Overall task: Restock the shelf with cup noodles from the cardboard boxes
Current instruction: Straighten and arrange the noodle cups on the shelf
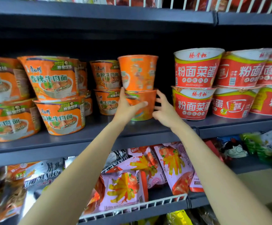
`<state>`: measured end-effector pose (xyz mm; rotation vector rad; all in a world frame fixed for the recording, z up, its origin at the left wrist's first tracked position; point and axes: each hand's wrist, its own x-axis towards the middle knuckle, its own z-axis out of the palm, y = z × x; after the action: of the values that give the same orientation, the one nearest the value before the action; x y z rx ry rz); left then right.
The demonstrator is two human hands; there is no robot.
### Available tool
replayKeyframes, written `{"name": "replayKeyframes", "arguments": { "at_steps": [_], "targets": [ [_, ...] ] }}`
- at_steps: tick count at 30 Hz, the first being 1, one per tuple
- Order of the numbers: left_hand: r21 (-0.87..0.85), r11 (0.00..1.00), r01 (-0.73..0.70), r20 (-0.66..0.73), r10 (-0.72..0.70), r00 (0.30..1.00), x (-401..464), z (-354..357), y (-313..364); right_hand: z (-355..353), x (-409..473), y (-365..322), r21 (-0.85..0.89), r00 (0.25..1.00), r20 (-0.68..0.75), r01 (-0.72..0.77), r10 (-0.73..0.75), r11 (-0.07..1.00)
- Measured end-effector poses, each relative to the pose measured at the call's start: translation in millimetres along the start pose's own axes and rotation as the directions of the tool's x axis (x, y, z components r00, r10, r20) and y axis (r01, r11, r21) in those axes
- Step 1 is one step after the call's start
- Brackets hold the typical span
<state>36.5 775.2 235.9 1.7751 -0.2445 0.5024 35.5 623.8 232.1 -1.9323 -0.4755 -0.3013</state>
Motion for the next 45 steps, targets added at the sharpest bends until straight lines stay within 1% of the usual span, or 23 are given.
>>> {"name": "replayKeyframes", "arguments": {
  "at_steps": [2,3,4,6,7,8,9,11,13,15,17,19,21,25,28,32,35,36,37,40,41,43,45],
  "targets": [
    [0.028,1.0,-0.01,-0.038,0.011,0.999,-9.4,-20.6,-3.7,10.8,-19.1,-3.0,-0.065,0.993,0.058,0.11,-0.106,0.992],
    [0.078,0.996,-0.033,-0.063,0.038,0.997,-15.8,-31.4,-5.5,13.3,-23.5,-3.6,-0.088,0.989,0.034,0.146,-0.144,0.985],
    [0.136,0.989,-0.059,-0.087,0.071,0.994,-22.1,-41.8,-7.9,13.8,-23.0,-3.4,-0.092,0.985,-0.03,0.167,-0.17,0.982],
    [0.192,0.978,-0.085,-0.108,0.107,0.988,-33.1,-56.7,-8.2,13.0,-11.3,-1.1,-0.096,0.96,-0.212,0.163,-0.18,0.982],
    [0.193,0.977,-0.085,-0.117,0.109,0.987,-36.3,-60.1,-8.3,12.6,-3.3,0.3,-0.099,0.949,-0.278,0.125,-0.148,0.987],
    [0.193,0.978,-0.084,-0.128,0.11,0.986,-37.3,-61.4,-8.3,13.3,4.7,1.0,-0.086,0.949,-0.299,0.076,-0.098,0.993],
    [0.196,0.977,-0.081,-0.133,0.109,0.985,-37.4,-60.8,-7.9,15.1,11.6,1.1,-0.052,0.961,-0.273,0.031,-0.044,0.998],
    [0.192,0.978,-0.079,-0.128,0.105,0.986,-37.8,-55.6,-5.7,20.1,19.2,0.0,0.043,0.989,-0.144,-0.028,0.034,0.999],
    [0.177,0.981,-0.081,-0.103,0.1,0.99,-38.6,-47.6,-4.4,23.9,21.0,-0.8,0.174,0.996,-0.064,-0.044,0.056,0.984],
    [0.179,0.979,-0.092,-0.087,0.109,0.99,-39.7,-41.4,-5.6,26.3,16.8,-0.8,0.281,0.997,-0.051,-0.045,0.062,0.959],
    [0.2,0.976,-0.092,-0.103,0.114,0.988,-40.7,-40.2,-4.5,28.9,10.5,-0.9,0.319,0.997,-0.057,-0.025,0.045,0.947],
    [0.199,0.976,-0.09,-0.131,0.118,0.984,-41.3,-45.5,-2.1,33.5,2.0,-4.8,0.268,0.998,-0.059,0.034,-0.018,0.963],
    [0.217,0.972,-0.09,-0.164,0.128,0.978,-41.7,-55.1,0.4,41.5,-4.1,-13.2,0.16,0.994,-0.064,0.1,-0.091,0.982],
    [0.463,0.88,-0.1,-0.255,0.241,0.937,-41.5,-79.1,-8.2,63.9,-1.8,-23.9,-0.078,0.971,-0.146,0.18,-0.19,0.98],
    [0.545,0.829,-0.125,-0.273,0.317,0.908,-43.5,-91.9,-17.4,77.2,-2.1,-27.0,-0.129,0.958,-0.185,0.197,-0.219,0.972],
    [0.563,0.814,-0.144,-0.3,0.363,0.882,-48.0,-102.7,-16.3,89.0,-5.5,-30.0,-0.149,0.941,-0.228,0.22,-0.25,0.964],
    [0.69,0.677,-0.258,-0.249,0.556,0.793,-56.4,-100.7,-13.1,93.2,-6.0,-31.8,-0.19,0.936,-0.234,0.22,-0.262,0.957],
    [0.703,0.654,-0.28,-0.234,0.585,0.777,-58.5,-98.9,-12.1,93.3,-6.2,-32.0,-0.207,0.935,-0.232,0.222,-0.268,0.953],
    [0.693,0.661,-0.287,-0.237,0.585,0.776,-59.4,-97.2,-11.5,93.1,-5.9,-31.5,-0.205,0.936,-0.221,0.23,-0.274,0.951],
    [0.597,0.746,-0.295,-0.286,0.542,0.79,-60.3,-95.7,-12.5,91.7,-6.7,-32.6,-0.066,0.954,-0.144,0.257,-0.264,0.964],
    [0.575,0.756,-0.314,-0.289,0.547,0.786,-61.4,-95.7,-13.6,91.6,-7.6,-32.7,-0.041,0.956,-0.138,0.257,-0.26,0.966],
    [0.559,0.754,-0.345,-0.276,0.561,0.78,-63.9,-95.5,-15.9,92.4,-11.2,-32.5,-0.06,0.946,-0.182,0.261,-0.268,0.963],
    [0.554,0.756,-0.349,-0.266,0.558,0.786,-65.0,-96.3,-18.9,94.8,-16.2,-34.1,-0.155,0.926,-0.239,0.262,-0.294,0.953]
  ]
}}
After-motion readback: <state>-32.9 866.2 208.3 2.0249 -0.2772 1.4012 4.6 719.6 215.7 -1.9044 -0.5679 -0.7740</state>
